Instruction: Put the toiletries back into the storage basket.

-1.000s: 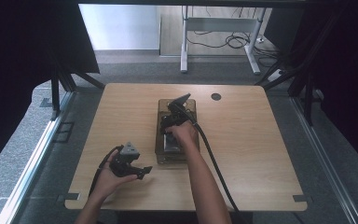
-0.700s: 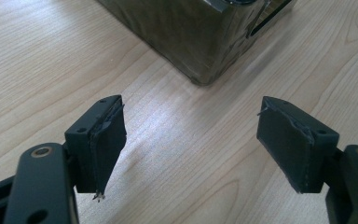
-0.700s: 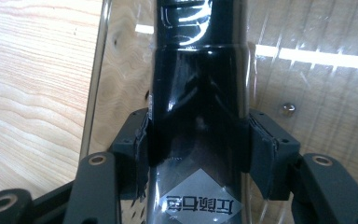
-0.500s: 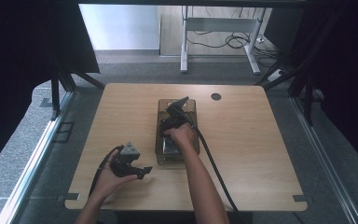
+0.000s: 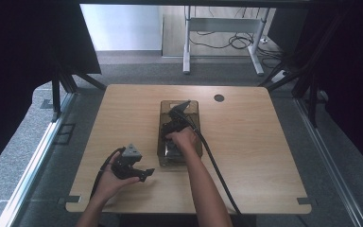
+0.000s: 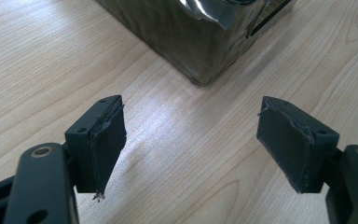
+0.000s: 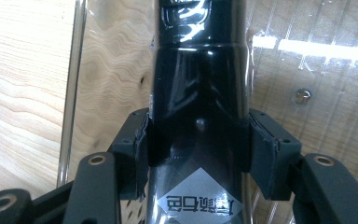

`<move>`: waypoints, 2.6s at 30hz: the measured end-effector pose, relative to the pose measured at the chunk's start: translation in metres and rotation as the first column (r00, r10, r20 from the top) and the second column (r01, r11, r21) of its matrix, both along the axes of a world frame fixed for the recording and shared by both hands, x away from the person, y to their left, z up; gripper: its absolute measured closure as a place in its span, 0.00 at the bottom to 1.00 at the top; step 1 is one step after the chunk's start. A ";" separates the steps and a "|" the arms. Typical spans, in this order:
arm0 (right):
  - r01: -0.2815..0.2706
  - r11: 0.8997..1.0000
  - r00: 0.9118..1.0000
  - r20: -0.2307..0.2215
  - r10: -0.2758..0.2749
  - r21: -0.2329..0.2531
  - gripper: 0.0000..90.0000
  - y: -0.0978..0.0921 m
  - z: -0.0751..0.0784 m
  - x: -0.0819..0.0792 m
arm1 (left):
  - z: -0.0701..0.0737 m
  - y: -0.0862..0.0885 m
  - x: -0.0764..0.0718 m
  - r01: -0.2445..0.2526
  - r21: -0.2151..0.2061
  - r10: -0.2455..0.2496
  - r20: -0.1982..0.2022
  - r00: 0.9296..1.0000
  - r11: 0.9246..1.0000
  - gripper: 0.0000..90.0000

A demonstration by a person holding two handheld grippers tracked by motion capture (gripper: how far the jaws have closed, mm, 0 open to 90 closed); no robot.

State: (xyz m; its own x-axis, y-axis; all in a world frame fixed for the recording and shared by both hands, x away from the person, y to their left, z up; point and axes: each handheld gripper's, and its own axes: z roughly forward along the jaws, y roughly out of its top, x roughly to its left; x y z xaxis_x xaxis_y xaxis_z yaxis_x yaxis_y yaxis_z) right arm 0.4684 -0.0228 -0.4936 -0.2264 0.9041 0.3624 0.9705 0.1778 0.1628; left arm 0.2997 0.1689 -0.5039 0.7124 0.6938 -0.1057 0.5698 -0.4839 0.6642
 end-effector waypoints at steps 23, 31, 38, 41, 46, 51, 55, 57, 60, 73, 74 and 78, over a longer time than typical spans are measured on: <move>-0.017 1.000 1.000 -0.021 0.017 0.009 0.49 -0.008 0.010 -0.005 | -0.001 -0.001 0.000 0.003 0.002 -0.003 -0.001 1.000 1.000 0.27; -0.052 0.999 0.998 0.036 0.051 0.015 0.48 -0.018 0.030 -0.010 | -0.002 -0.002 0.001 -0.001 0.009 0.001 -0.006 1.000 1.000 0.27; -0.119 0.993 0.988 0.098 0.116 0.024 0.46 -0.031 0.042 -0.019 | -0.002 -0.001 0.001 -0.006 0.009 0.006 -0.004 1.000 1.000 0.27; -0.137 0.990 0.984 0.116 0.132 0.034 0.46 -0.035 0.044 -0.022 | -0.002 -0.001 0.001 -0.008 0.008 0.008 -0.004 1.000 1.000 0.27; -0.184 0.982 0.970 0.169 0.174 0.044 0.45 -0.048 0.051 -0.032 | -0.003 -0.001 0.000 -0.006 0.017 0.006 -0.003 1.000 1.000 0.27; -0.239 0.969 0.947 0.234 0.219 0.059 0.46 -0.068 0.058 -0.048 | -0.002 0.001 0.000 -0.011 0.016 0.011 0.000 1.000 1.000 0.27; -0.253 0.965 0.933 0.281 0.226 0.063 0.46 -0.090 0.061 -0.059 | -0.003 0.000 0.000 -0.014 0.020 0.014 -0.002 1.000 1.000 0.27; -0.268 0.961 0.923 0.305 0.237 0.063 0.47 -0.102 0.062 -0.065 | -0.004 0.000 0.000 -0.017 0.019 0.017 -0.002 1.000 1.000 0.27; -0.283 0.957 0.906 0.343 0.248 0.056 0.47 -0.119 0.062 -0.075 | -0.005 0.000 0.000 -0.018 0.025 0.018 -0.005 1.000 1.000 0.27; -0.251 0.963 0.844 0.510 0.168 0.098 0.48 -0.209 0.043 -0.124 | -0.007 0.002 0.000 -0.039 0.036 0.040 -0.007 0.999 0.999 0.27; -0.241 0.965 0.842 0.517 0.154 0.104 0.48 -0.215 0.039 -0.128 | -0.008 0.002 0.001 -0.043 0.042 0.044 -0.008 0.999 0.998 0.27; -0.222 0.969 0.837 0.530 0.134 0.105 0.48 -0.229 0.027 -0.137 | -0.010 0.002 0.001 -0.053 0.047 0.054 -0.018 0.998 0.997 0.27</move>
